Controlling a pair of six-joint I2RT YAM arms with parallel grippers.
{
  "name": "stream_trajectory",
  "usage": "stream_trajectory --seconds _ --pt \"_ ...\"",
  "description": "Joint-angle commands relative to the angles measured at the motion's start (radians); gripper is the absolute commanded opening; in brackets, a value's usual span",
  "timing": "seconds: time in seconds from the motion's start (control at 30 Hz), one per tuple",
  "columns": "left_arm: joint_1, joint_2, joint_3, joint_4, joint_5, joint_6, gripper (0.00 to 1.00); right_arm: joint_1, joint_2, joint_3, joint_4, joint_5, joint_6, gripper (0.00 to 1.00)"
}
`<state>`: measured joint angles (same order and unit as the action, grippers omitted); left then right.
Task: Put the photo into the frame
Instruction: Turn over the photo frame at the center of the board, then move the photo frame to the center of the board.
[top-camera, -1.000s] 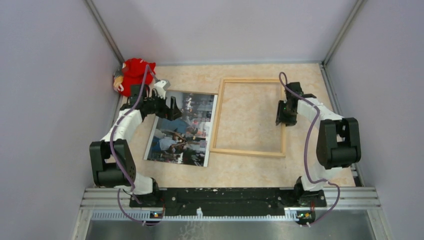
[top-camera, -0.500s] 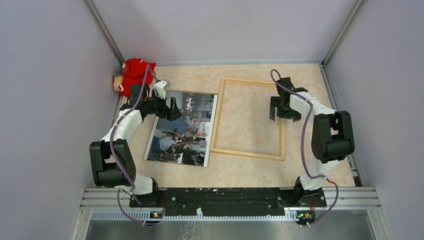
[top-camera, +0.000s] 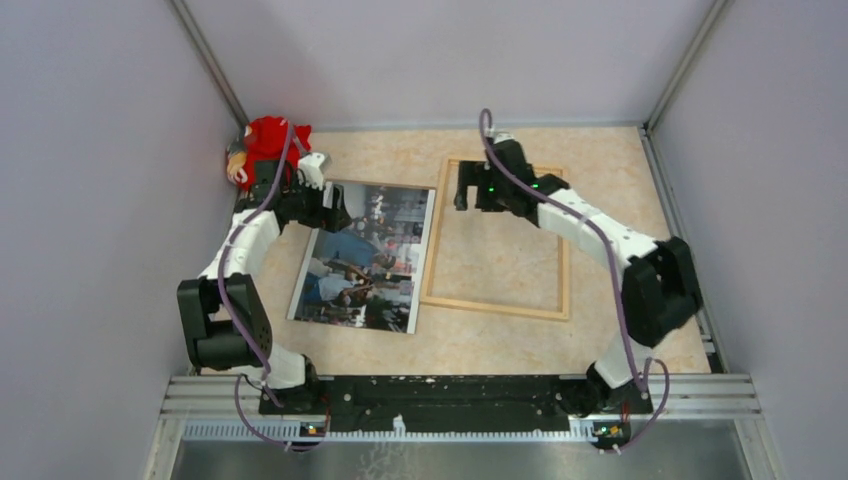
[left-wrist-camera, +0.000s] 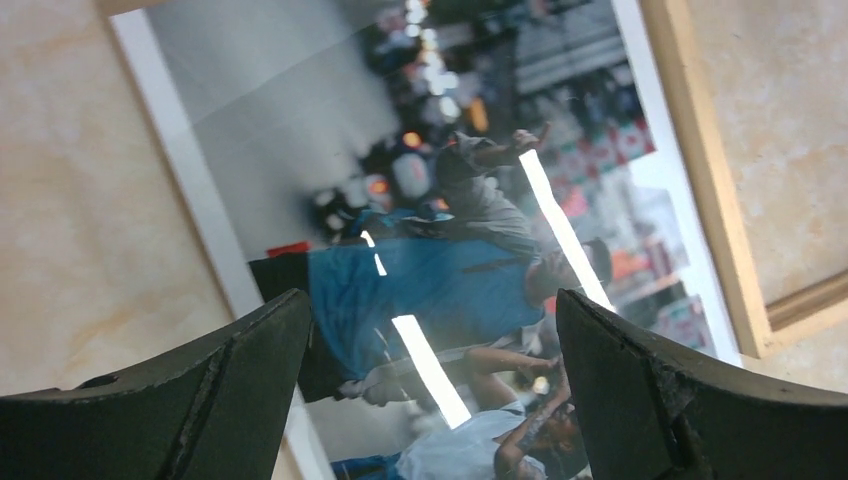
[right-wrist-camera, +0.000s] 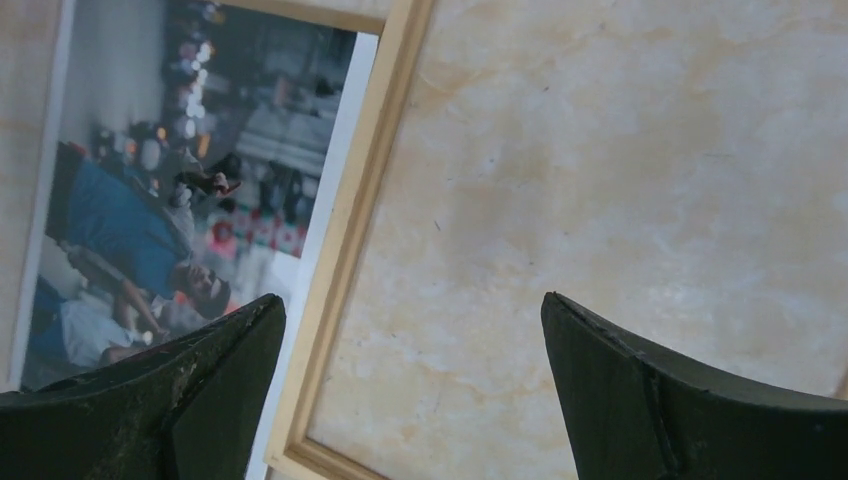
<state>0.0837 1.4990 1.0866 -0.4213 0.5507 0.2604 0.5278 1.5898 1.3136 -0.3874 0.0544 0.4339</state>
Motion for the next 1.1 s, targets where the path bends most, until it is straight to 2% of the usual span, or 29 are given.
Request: stream_trajectory --seconds 0.0,0.1,0.3,0.47,0.7,0.93,1.07 --pt "0.044 0.001 0.044 -0.022 -0.091 -0.001 0.99 0.132 0.193 0.142 -0.064 0.174 0.057 0.99" --pt "0.091 -0.001 0.044 -0.026 -0.093 0.01 0.99 0.183 0.28 0.187 -0.048 0.221 0.071 0.96" --pt "0.178 0.029 0.067 -0.061 -0.065 0.034 0.99 0.214 0.409 0.24 -0.027 0.202 0.091 0.87" --pt "0.188 0.037 0.059 -0.086 -0.064 0.059 0.99 0.216 0.422 0.202 0.034 0.145 0.095 0.85" --pt "0.189 0.026 0.022 -0.073 -0.077 0.073 0.99 0.215 0.491 0.226 0.027 0.119 0.1 0.8" --pt "0.218 0.027 0.03 -0.072 -0.126 0.113 0.99 0.215 0.519 0.195 0.009 0.173 0.102 0.54" --pt "0.224 0.035 0.033 -0.068 -0.192 0.135 0.98 0.215 0.457 0.109 0.026 0.216 0.11 0.51"
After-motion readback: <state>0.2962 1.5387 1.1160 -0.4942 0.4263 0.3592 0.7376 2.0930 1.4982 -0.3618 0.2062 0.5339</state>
